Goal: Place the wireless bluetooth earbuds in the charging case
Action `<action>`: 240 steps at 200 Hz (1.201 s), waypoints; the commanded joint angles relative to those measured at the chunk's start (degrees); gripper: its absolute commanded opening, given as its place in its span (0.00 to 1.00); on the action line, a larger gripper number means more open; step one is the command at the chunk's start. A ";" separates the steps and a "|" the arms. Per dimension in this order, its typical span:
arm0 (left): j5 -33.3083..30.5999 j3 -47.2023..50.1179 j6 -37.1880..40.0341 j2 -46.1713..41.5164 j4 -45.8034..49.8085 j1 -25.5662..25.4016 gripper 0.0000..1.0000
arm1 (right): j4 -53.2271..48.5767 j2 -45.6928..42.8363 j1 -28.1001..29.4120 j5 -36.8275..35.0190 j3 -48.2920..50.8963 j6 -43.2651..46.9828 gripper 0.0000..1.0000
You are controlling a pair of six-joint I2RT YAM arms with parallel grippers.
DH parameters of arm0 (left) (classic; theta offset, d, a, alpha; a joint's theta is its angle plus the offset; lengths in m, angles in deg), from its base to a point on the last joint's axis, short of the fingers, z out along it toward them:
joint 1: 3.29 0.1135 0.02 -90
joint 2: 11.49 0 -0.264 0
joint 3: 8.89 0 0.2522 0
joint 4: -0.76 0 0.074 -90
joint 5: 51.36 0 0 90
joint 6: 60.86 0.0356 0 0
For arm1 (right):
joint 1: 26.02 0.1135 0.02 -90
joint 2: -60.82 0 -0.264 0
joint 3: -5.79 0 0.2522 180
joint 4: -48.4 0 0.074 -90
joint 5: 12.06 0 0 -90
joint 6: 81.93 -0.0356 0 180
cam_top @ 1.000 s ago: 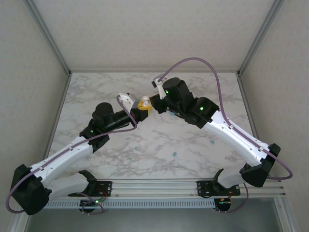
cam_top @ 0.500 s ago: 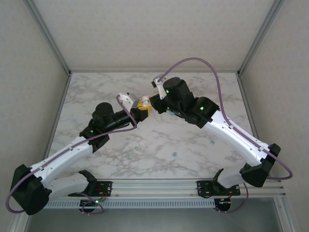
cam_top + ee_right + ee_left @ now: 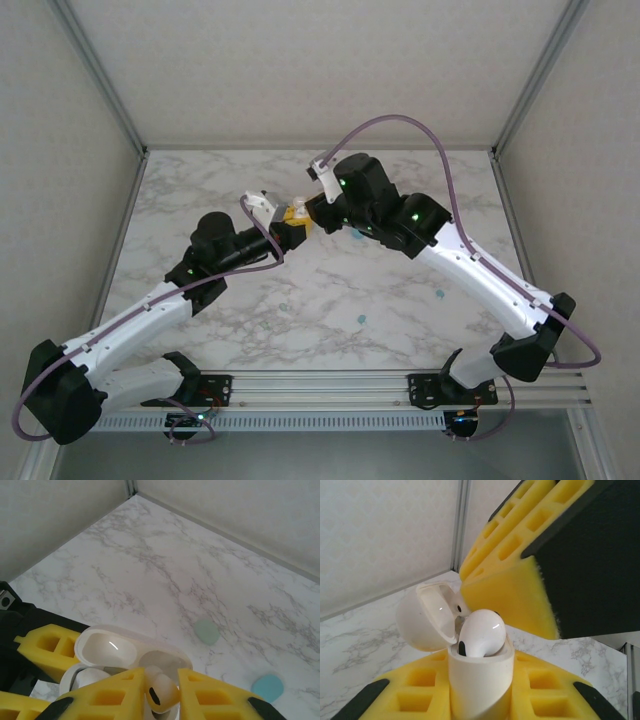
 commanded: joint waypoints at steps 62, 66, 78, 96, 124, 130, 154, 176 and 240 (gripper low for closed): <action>1.04 -0.67 -1.40 -0.10 -8.13 -0.41 0.14 | -3.62 1.51 1.21 2.41 -2.06 0.98 0.24; 1.38 -0.51 -1.39 -0.18 -8.39 -0.41 0.14 | -3.67 1.50 1.27 2.08 -2.10 0.95 0.25; 1.86 -0.29 -1.55 -0.28 -9.04 -0.41 0.14 | -3.84 1.47 1.13 1.77 -2.30 0.81 0.26; 2.32 -0.10 -1.55 -0.58 -9.22 -0.41 0.14 | -4.01 1.22 0.75 2.98 -2.65 0.36 0.27; 2.96 -0.11 -1.63 -0.78 -9.26 -0.41 0.13 | -3.52 0.44 0.06 4.77 -2.84 -0.46 0.33; 3.03 -0.11 -1.65 -0.80 -9.31 -0.41 0.13 | -3.38 0.28 -0.05 5.36 -2.94 -0.62 0.33; 3.40 -0.29 -1.65 -0.68 -9.12 -0.41 0.13 | -3.03 -0.15 -0.38 6.49 -3.24 -1.18 0.35; 3.46 -0.20 -1.75 -0.63 -9.13 -0.41 0.13 | -2.28 -0.71 -0.72 6.84 -3.15 -2.31 0.37; 3.50 -0.19 -2.07 -0.06 -9.39 -0.41 0.13 | -1.02 -2.60 -2.03 10.15 -2.65 -5.18 0.41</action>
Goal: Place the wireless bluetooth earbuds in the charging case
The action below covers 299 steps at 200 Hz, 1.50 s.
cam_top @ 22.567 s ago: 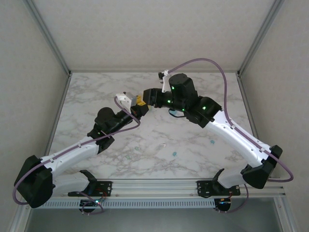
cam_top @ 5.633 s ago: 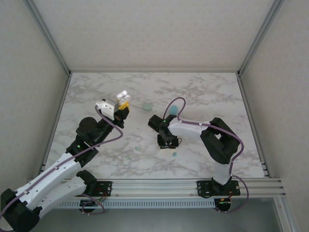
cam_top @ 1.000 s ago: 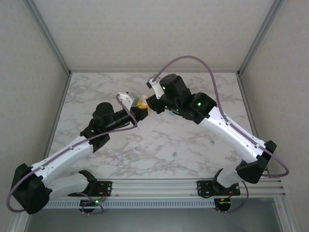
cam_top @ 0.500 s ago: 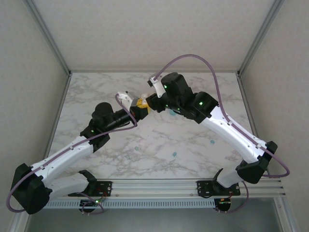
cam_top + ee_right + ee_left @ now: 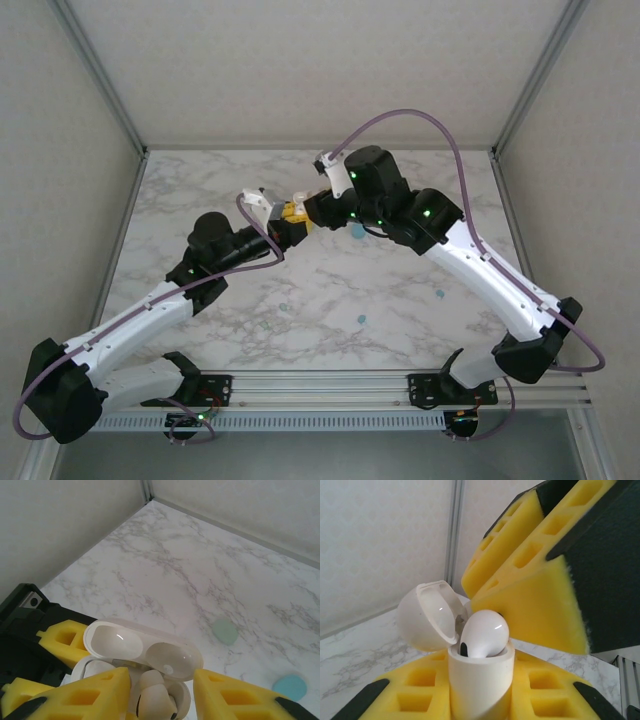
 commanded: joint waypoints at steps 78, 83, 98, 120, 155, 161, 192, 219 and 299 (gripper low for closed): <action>1.73 -0.27 -1.12 -0.60 -3.84 -0.41 0.13 | 1.70 -2.82 -0.84 3.30 0.17 -3.92 0.46; 1.72 -0.31 -1.08 -0.53 -3.77 -0.41 0.13 | 1.76 -2.94 -0.90 3.02 0.26 -4.08 0.46; 1.68 -0.32 -1.13 -0.39 -3.73 -0.41 0.13 | 2.03 -3.20 -1.33 2.99 0.57 -4.77 0.45; 1.61 -0.30 -1.04 -0.26 -3.72 -0.41 0.13 | 1.95 -3.34 -1.57 3.43 0.58 -5.38 0.45; 1.53 -0.29 -0.80 -0.25 -3.40 -0.41 0.13 | 1.71 -3.57 -1.64 3.41 0.60 -5.52 0.44; 1.54 -0.28 -0.78 -0.33 -3.35 -0.41 0.13 | 1.72 -3.65 -1.74 2.97 0.57 -5.57 0.43; 1.46 -0.33 -0.69 -0.49 -3.25 -0.41 0.13 | 1.21 -4.32 -1.72 0.01 0.60 -5.84 0.35; 1.40 -0.49 -0.75 -0.27 -3.31 -0.41 0.12 | 1.71 -5.23 -1.94 0.37 1.81 -6.67 0.30; 1.59 -0.76 -0.69 -0.32 -3.21 -0.41 0.13 | -0.67 -3.46 -2.44 7.37 0.68 -7.71 0.26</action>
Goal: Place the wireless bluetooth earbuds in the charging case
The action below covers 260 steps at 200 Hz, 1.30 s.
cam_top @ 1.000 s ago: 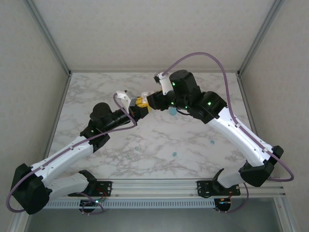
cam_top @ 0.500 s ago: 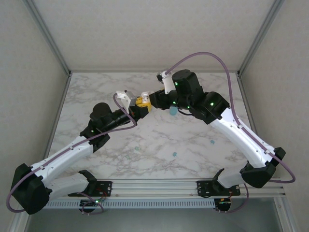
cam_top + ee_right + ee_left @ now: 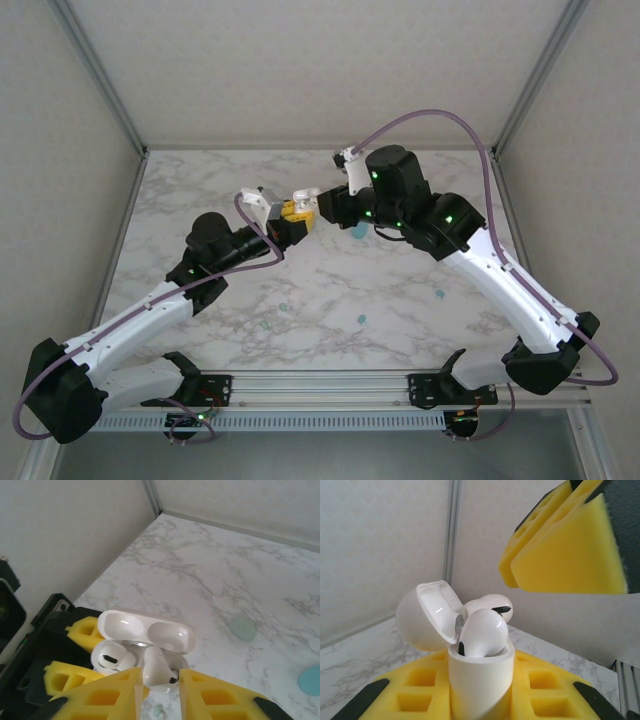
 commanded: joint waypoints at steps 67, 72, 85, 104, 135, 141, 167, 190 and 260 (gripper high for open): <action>1.85 -1.03 -0.51 -0.56 -1.26 -0.39 0.13 | -2.41 2.40 -0.74 -2.47 -1.11 -0.21 0.32; 1.90 -1.03 -0.43 -0.58 -1.26 -0.39 0.13 | -2.14 2.42 -0.77 -2.05 -1.16 -0.22 0.31; 1.97 -0.86 -0.34 -0.72 -1.26 -0.39 0.12 | -2.35 2.69 -0.73 -2.09 -1.54 0.02 0.30; 1.70 -0.55 -0.25 -1.11 -1.35 -0.39 0.13 | -2.96 2.80 -0.89 -3.80 -1.26 0.35 0.29; 1.70 -0.43 -0.19 -1.31 -1.35 -0.37 0.13 | -2.52 2.95 -0.92 -2.48 -0.67 1.82 0.28; 1.80 -0.42 -0.16 -1.31 -1.34 -0.39 0.13 | -2.52 3.04 -0.93 -2.27 -0.67 2.29 0.28; 2.05 -0.75 -0.16 -1.21 -1.35 -0.39 0.13 | -2.69 2.96 -1.01 -3.13 -0.76 3.84 0.28; 1.92 -0.77 -0.16 -1.06 -1.41 -0.39 0.13 | -2.74 2.80 -1.12 -0.18 -0.86 5.84 0.28; 2.74 -1.21 0.19 -1.10 -1.31 -0.39 0.12 | -3.24 2.48 -1.93 -1.13 -0.68 8.22 0.28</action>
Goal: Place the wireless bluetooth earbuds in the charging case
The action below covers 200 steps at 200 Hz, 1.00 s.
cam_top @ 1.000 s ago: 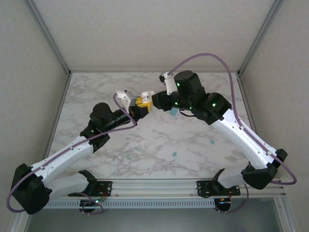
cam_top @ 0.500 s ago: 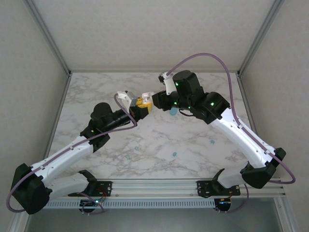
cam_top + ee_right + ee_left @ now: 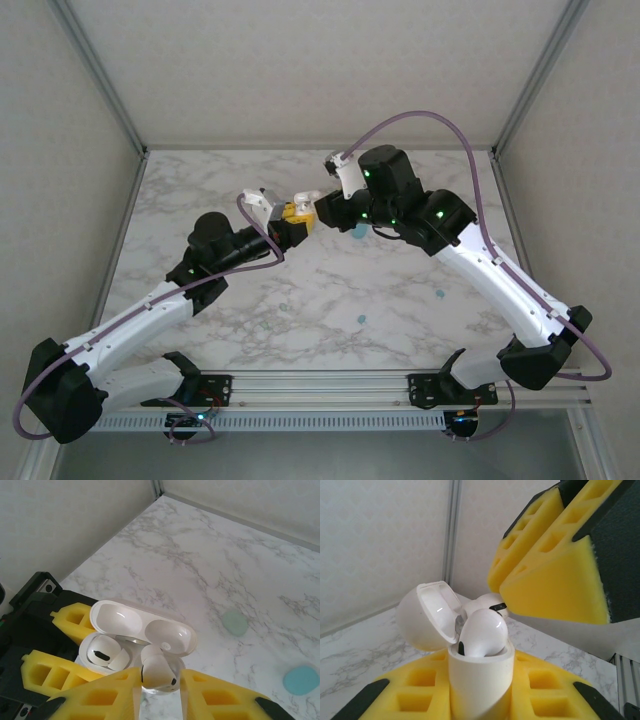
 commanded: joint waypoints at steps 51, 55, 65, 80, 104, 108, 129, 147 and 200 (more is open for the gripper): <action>3.68 -1.56 0.52 -1.17 -2.86 -0.42 0.12 | 0.12 0.32 -1.46 0.31 -0.54 1.64 0.28; 3.67 -1.56 0.52 -1.20 -2.85 -0.41 0.12 | 0.00 0.34 -1.49 0.75 -0.69 1.74 0.28; 3.65 -1.64 0.59 -1.19 -2.76 -0.41 0.12 | -0.10 0.35 -1.50 2.30 -0.75 2.20 0.28; 3.40 -1.67 0.70 -1.18 -2.85 -0.41 0.12 | -0.20 0.26 -1.49 4.39 -0.58 2.85 0.28; 3.22 -1.83 0.67 -0.99 -3.10 -0.41 0.12 | -0.37 -0.17 -1.52 7.08 -0.31 3.67 0.28; 3.21 -1.82 0.74 -0.96 -3.06 -0.41 0.12 | -0.34 -0.29 -1.49 7.49 -0.27 3.82 0.28; 3.04 -1.82 0.78 -0.87 -3.20 -0.41 0.12 | 0.15 -1.03 -1.59 7.63 0.63 3.81 0.28; 3.04 -1.97 0.77 -0.67 -3.29 -0.41 0.12 | -0.19 -1.15 -1.69 6.59 0.45 3.75 0.29; 4.15 -2.26 2.00 -0.47 -2.00 -0.41 0.12 | 6.30 -6.57 -6.15 2.87 2.85 -8.51 0.33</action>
